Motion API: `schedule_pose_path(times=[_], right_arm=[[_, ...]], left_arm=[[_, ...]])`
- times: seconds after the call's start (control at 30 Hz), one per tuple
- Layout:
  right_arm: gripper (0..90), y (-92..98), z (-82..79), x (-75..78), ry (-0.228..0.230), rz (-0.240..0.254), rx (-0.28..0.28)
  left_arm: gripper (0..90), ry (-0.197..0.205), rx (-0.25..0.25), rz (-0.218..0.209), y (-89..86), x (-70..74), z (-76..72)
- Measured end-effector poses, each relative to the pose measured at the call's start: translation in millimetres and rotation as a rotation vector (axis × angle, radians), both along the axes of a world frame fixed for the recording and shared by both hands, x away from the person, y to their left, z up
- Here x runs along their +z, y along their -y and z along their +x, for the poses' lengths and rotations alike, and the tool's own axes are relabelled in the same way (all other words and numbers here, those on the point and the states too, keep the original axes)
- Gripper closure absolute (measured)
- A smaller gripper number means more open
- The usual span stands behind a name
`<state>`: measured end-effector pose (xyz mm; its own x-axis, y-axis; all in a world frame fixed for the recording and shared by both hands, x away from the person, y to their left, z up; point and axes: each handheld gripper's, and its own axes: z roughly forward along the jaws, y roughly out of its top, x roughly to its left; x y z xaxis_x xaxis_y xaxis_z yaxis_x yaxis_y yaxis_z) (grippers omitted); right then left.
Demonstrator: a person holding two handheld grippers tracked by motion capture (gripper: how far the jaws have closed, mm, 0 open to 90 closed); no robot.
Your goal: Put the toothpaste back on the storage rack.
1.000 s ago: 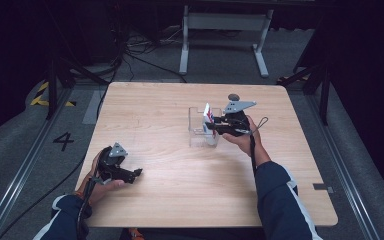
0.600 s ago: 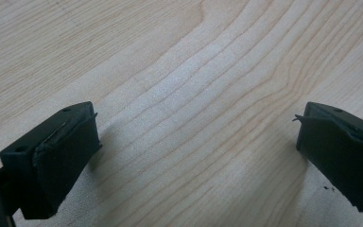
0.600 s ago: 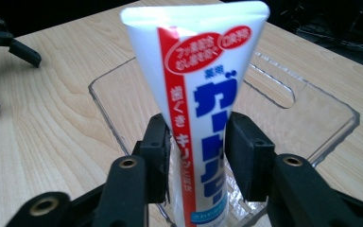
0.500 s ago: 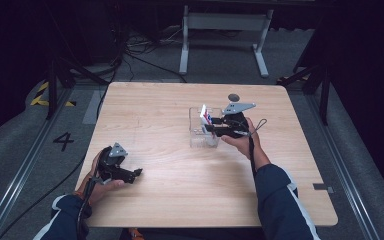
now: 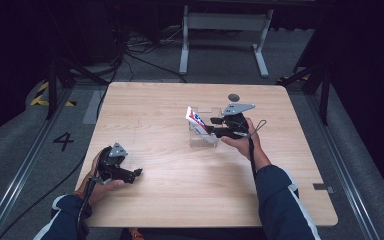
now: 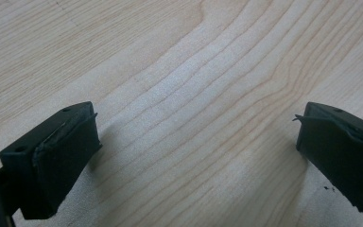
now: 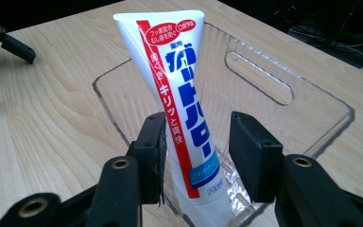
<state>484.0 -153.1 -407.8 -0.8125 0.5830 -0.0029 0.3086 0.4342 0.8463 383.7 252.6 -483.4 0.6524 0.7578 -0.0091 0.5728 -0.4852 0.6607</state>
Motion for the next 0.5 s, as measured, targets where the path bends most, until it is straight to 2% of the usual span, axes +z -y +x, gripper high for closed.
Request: schedule_pose_path(times=[0.3, 0.5], right_arm=[[54.9, 6.9, -8.8, 11.8, 0.023, -0.008, 0.002], [48.8, 14.0, -16.2, 19.4, 0.035, -0.053, -0.007]], left_arm=[[0.4, -0.001, 0.002, 0.000, 0.0, 0.0, -0.1], [0.5, -0.001, 0.002, 0.000, 0.0, 0.0, -0.1]])
